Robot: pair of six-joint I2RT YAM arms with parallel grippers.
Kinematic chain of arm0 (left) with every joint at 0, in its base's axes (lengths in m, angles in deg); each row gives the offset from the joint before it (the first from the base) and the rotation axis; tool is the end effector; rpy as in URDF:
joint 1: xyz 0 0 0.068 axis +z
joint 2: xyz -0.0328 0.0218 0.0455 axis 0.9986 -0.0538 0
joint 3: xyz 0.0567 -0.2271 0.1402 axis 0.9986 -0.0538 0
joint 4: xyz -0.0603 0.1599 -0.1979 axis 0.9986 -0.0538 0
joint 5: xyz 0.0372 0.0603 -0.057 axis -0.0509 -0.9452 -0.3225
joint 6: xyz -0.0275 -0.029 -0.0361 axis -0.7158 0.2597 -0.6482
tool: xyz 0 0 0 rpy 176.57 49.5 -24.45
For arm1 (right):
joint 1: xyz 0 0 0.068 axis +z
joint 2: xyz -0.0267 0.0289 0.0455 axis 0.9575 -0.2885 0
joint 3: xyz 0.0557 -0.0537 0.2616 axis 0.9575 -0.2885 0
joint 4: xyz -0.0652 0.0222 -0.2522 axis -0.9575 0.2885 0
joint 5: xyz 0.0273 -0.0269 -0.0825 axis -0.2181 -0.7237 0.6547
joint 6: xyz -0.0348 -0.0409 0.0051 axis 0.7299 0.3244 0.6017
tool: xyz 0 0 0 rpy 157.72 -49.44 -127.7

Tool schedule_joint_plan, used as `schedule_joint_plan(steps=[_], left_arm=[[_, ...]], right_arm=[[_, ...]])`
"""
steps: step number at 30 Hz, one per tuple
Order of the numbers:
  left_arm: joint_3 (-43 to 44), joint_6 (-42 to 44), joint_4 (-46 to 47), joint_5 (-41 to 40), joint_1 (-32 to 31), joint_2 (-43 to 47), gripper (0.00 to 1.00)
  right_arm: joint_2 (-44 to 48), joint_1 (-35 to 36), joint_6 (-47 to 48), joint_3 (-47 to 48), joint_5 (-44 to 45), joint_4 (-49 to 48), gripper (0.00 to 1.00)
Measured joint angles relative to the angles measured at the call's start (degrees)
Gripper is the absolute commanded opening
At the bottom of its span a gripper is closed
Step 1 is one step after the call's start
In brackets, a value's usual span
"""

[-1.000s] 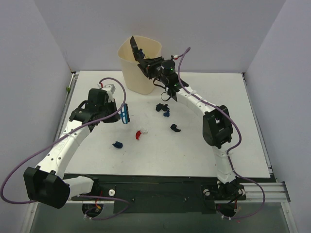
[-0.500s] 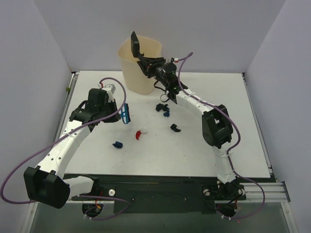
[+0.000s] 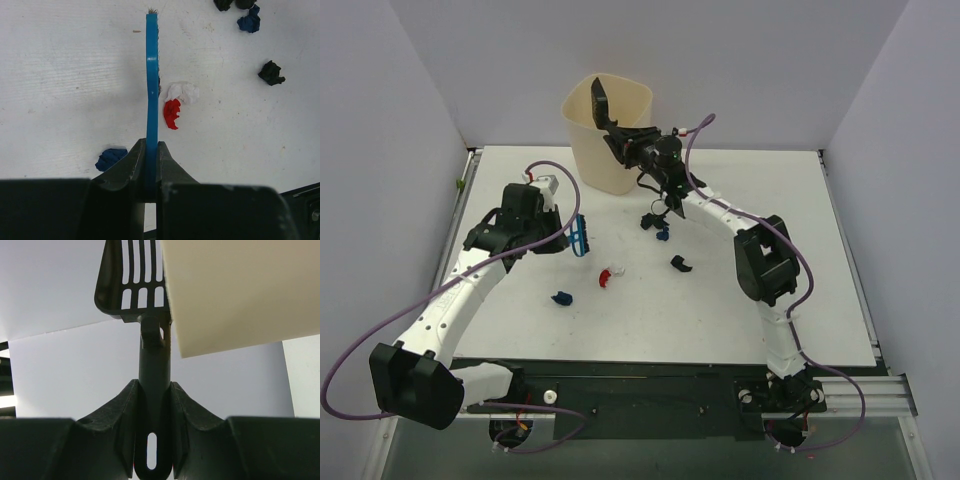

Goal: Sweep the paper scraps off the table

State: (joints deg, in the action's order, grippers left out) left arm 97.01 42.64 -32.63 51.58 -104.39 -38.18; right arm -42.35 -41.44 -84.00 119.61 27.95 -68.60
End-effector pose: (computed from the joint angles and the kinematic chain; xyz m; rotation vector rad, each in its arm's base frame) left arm 0.2457 -0.0805 0.3161 0.0018 2.3906 -0.4081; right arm 0.4408 0.2799 0.3056 0.7854 1.4440 2.0037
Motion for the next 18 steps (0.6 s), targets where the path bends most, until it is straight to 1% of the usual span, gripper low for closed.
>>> schedule_joint_plan(steps=[6, 11, 15, 18], left_arm=[[-0.02, 0.00, 0.04, 0.04, 0.00, 0.00, 0.00], [-0.02, 0.00, 0.04, 0.07, 0.00, 0.00, 0.00], [-0.02, 0.00, 0.07, 0.09, 0.00, -0.02, 0.00], [-0.02, 0.00, 0.07, 0.22, 0.00, -0.02, 0.00]], right_arm=[[0.74, 0.00, 1.16, 1.42, -0.17, 0.79, 0.00], [1.07, -0.11, 0.17, -1.40, -0.17, -2.16, 0.00], [1.07, -0.26, 0.24, -2.12, -0.15, -1.14, 0.00], [1.07, -0.33, 0.83, -0.57, -0.20, 0.02, 0.00]])
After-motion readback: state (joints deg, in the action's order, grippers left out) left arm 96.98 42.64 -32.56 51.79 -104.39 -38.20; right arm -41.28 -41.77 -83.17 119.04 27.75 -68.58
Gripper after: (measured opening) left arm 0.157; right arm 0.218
